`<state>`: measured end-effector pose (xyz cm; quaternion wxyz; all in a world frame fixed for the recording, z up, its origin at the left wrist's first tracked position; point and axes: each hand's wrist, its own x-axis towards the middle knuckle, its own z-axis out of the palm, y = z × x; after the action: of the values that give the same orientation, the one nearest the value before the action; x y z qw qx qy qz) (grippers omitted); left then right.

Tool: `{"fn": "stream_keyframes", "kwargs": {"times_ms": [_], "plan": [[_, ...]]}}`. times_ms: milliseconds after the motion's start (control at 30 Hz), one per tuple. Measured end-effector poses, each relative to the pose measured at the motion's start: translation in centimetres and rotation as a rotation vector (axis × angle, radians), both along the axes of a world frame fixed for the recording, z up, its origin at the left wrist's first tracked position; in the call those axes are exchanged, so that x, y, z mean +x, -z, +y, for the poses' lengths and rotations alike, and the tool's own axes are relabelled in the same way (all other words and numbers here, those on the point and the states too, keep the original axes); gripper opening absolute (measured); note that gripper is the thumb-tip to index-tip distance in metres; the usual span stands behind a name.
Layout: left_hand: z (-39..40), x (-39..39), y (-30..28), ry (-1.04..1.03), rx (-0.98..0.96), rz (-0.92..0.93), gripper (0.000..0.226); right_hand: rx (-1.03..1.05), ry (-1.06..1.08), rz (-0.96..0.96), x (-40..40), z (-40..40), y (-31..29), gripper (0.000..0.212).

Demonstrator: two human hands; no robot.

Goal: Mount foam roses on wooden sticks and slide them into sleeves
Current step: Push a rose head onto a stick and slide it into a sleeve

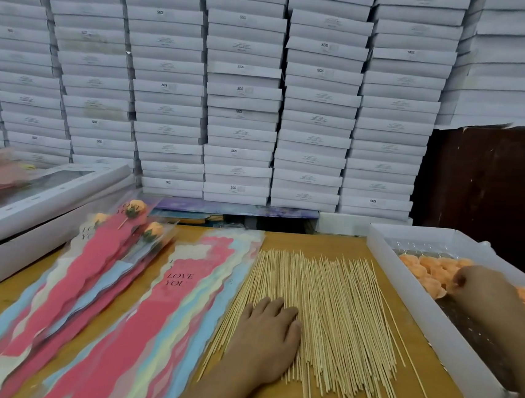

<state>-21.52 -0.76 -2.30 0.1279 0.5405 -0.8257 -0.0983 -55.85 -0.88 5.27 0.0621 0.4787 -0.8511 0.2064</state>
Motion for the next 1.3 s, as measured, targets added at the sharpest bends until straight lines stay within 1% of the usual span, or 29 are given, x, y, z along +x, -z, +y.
{"fn": "stream_keyframes", "kwargs": {"times_ms": [67, 133, 200, 233, 300, 333, 433, 467, 567, 667, 700, 767, 800, 833, 900, 967, 1033, 1100, 1200, 1300], "plan": [[0.0, -0.1, 0.0, 0.001, 0.001, 0.006, 0.053, -0.124, 0.012, 0.032, 0.9, 0.6, -1.3, 0.012], [0.0, -0.1, 0.1, 0.005, -0.014, 0.029, 0.053, -0.29, -0.031, 0.039, 2.6, 1.3, -2.9, 0.014], [0.0, 0.0, 0.0, -0.001, -0.053, 0.128, 0.05, -0.395, -0.158, -0.012, 5.0, 1.6, -3.9, 0.016], [0.0, 0.1, -0.1, -0.01, -0.071, 0.202, 0.049, -0.398, -0.251, -0.078, 6.3, 1.7, -4.1, 0.015], [0.0, 0.3, -0.2, -0.024, -0.102, 0.328, 0.049, -0.297, -0.445, -0.249, 9.5, 2.1, -3.6, 0.013], [0.0, 0.4, -0.2, -0.02, -0.117, 0.368, 0.049, -0.218, -0.533, -0.297, 11.1, 2.3, -3.1, 0.015], [0.2, 0.6, -0.4, 0.033, -0.137, 0.396, 0.054, -0.035, -0.73, -0.292, 15.6, 2.7, -0.8, 0.026], [0.3, 0.5, -0.4, 0.057, -0.138, 0.405, 0.051, -0.003, -0.764, -0.281, 16.7, 2.8, -0.1, 0.027], [0.5, 0.3, -0.8, 0.082, -0.128, 0.48, 0.026, 0.023, -0.811, -0.285, 18.6, 2.8, 1.0, 0.023], [0.4, 0.5, -1.0, 0.043, -0.129, 0.53, 0.015, -0.031, -0.848, -0.336, 18.9, 3.1, 1.1, 0.022], [0.5, 0.6, -1.1, 0.029, -0.142, 0.546, 0.011, -0.089, -0.851, -0.39, 18.9, 3.2, 1.2, 0.026], [0.5, 0.7, -1.4, -0.002, -0.169, 0.593, 0.006, -0.225, -0.766, -0.52, 18.5, 3.2, 1.7, 0.028], [0.6, 0.8, -1.6, -0.027, -0.17, 0.627, 0.007, -0.263, -0.698, -0.533, 18.2, 3.1, 2.1, 0.025], [0.6, 0.8, -1.8, -0.059, -0.156, 0.666, 0.006, -0.263, -0.63, -0.491, 17.8, 3.1, 2.4, 0.019], [0.6, 1.0, -2.1, -0.129, -0.107, 0.739, 0.008, -0.134, -0.523, -0.323, 17.1, 3.1, 3.1, 0.005], [0.4, 1.2, -2.3, -0.168, -0.054, 0.805, 0.01, 0.022, -0.47, -0.186, 16.8, 3.4, 3.6, 0.014], [0.2, 1.4, -2.5, -0.183, -0.004, 0.893, 0.005, 0.114, -0.445, -0.125, 16.8, 3.4, 3.8, 0.021], [-0.1, 1.6, -2.6, -0.203, 0.042, 0.996, 0.008, 0.146, -0.433, -0.125, 16.9, 3.4, 3.8, 0.029], [-0.4, 1.9, -2.8, -0.229, 0.137, 1.161, 0.017, 0.176, -0.427, -0.139, 17.3, 3.5, 3.6, 0.045], [-0.4, 2.3, -3.2, -0.253, 0.282, 1.321, 0.013, 0.211, -0.418, -0.158, 17.4, 3.7, 3.3, 0.047]]}}
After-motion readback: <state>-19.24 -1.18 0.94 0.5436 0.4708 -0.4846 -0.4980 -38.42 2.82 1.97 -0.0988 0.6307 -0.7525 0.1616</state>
